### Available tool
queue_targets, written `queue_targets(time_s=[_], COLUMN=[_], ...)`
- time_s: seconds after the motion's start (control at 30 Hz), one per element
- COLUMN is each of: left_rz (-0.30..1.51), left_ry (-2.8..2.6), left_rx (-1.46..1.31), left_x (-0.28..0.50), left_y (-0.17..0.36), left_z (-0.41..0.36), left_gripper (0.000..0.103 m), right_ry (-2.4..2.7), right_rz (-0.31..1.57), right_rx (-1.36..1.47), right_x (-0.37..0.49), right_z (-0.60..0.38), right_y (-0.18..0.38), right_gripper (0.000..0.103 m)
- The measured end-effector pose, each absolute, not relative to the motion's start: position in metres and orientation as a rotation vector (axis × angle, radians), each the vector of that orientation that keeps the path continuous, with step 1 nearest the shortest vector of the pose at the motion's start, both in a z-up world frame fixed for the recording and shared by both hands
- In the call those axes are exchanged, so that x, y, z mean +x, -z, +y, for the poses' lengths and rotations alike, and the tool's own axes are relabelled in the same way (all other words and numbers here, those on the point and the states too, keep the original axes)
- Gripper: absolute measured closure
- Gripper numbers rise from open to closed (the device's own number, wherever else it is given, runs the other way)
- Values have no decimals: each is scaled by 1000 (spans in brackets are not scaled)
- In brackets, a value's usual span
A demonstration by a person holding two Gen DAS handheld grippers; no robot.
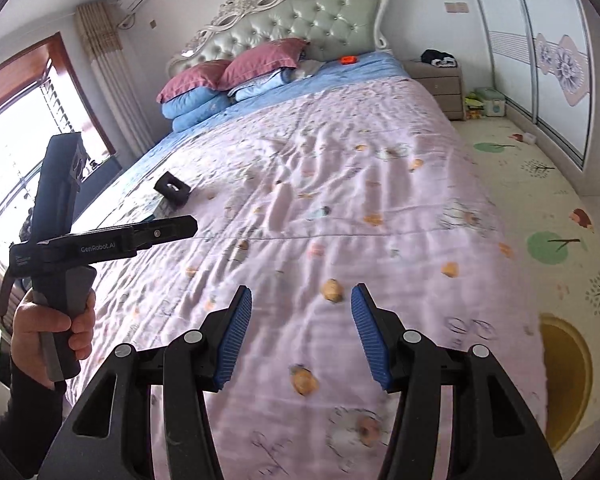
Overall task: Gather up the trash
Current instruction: 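Move both tools back over the bed toward the white milk carton, then grasp the white milk carton with the left tool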
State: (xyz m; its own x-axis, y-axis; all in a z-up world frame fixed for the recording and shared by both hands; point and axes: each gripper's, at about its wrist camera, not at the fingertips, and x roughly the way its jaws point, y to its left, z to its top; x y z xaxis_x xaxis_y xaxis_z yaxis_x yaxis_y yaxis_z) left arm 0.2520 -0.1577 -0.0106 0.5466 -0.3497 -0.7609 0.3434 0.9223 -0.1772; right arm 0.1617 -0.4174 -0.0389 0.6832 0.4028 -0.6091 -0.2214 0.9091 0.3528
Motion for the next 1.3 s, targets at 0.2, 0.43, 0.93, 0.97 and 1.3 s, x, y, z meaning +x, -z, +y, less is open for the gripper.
queue_targets(time_s=[0.2, 0.43, 0.93, 0.97, 1.3], left_rz=[909, 914, 953, 951, 896], left_ry=[247, 112, -3, -5, 77], left_rx=[-93, -132, -154, -137, -158], left_x=[275, 300, 359, 362, 357], left_y=[18, 32, 67, 68, 67], left_z=[-72, -10, 27, 26, 44], left_gripper=[24, 24, 30, 33, 49], right_ry=[-465, -537, -570, -573, -594], right_rz=[739, 758, 813, 815, 838], right_rx=[248, 233, 191, 187, 137], right_x=[199, 239, 306, 310, 336], right_z=[-349, -296, -228, -223, -174], right_y=[31, 23, 22, 21, 34], right_gripper=[51, 51, 51, 51, 51])
